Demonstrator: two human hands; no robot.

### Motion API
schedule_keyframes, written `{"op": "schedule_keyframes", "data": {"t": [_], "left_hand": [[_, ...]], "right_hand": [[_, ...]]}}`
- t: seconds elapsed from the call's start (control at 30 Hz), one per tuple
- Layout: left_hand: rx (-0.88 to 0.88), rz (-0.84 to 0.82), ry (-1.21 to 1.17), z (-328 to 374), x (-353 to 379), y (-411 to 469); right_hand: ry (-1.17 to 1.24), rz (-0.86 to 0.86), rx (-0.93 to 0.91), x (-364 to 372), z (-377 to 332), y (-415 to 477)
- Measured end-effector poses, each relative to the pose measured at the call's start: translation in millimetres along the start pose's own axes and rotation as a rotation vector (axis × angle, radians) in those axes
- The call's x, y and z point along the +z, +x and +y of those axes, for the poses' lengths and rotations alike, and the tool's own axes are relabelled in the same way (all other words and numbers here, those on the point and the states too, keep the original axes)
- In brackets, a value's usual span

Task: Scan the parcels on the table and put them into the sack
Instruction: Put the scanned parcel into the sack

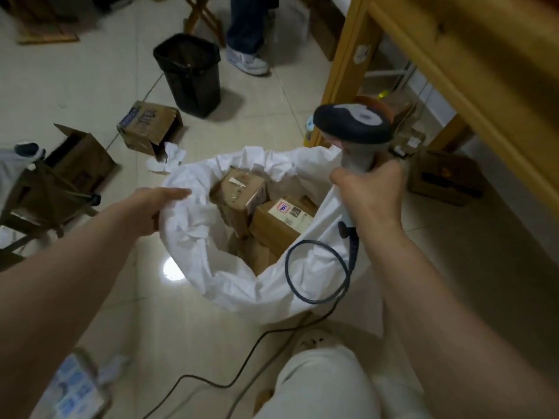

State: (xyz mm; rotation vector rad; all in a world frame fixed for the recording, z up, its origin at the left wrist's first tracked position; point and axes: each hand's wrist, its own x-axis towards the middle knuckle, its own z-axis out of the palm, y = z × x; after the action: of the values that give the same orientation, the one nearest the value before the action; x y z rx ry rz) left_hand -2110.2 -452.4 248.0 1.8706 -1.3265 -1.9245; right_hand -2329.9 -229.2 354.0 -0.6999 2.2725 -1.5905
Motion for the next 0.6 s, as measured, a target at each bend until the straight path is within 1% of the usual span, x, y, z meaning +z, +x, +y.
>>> {"op": "schedule_keyframes", "data": {"t": [0.07, 0.1, 0.17, 0.2, 0.23, 0.3, 0.37, 0.43, 0.47, 0.53, 0.57, 0.6], "left_hand": [[-0.028, 0.051, 0.060, -19.1, -16.0, 3.7], [-0.007, 0.113, 0.209, -35.4, -23.1, 3.8], [-0.002, 0.289, 0.577, -78.3, -36.9, 9.3], [-0.045, 0.344, 0.670, -100.8, -41.0, 12.2], [-0.106, 0.347, 0.704, -118.3, -42.2, 13.7], [-0.179, 0.279, 0.580, -134.2, -33.3, 12.6], [-0.209, 0.164, 0.242, -127.6, -12.1, 10.3], [-0.246, 0.092, 0.013, -109.6, 4.5, 9.2], [-0.230, 0.072, -0.016, -101.1, 7.4, 13.4], [-0.183, 0.044, 0.065, -91.6, 8.0, 27.8], [-0.171, 0.060, 0.097, -88.2, 8.7, 36.8], [-0.157, 0.077, 0.081, -82.8, 12.0, 39.9]], "right_hand": [[-0.008, -0.022, -0.041, 0.5, -4.3, -0.3], [-0.037, -0.063, -0.011, 2.2, 0.2, -1.0], [-0.127, -0.162, 0.158, 5.6, 25.7, -5.6], [-0.172, -0.181, 0.251, 5.8, 44.5, -9.2], [-0.210, -0.175, 0.329, 4.9, 61.8, -13.1], [-0.253, -0.124, 0.424, 0.3, 86.2, -18.8], [-0.296, -0.085, 0.445, -3.6, 96.8, -17.3], [-0.321, -0.073, 0.438, -5.1, 99.0, -11.8], [-0.316, -0.072, 0.428, -4.4, 99.3, -8.8], [-0.310, -0.080, 0.414, -0.8, 99.3, -4.6], [-0.313, -0.085, 0.408, 1.3, 99.3, -3.7], [-0.317, -0.091, 0.404, 3.0, 100.1, -3.3]]}}
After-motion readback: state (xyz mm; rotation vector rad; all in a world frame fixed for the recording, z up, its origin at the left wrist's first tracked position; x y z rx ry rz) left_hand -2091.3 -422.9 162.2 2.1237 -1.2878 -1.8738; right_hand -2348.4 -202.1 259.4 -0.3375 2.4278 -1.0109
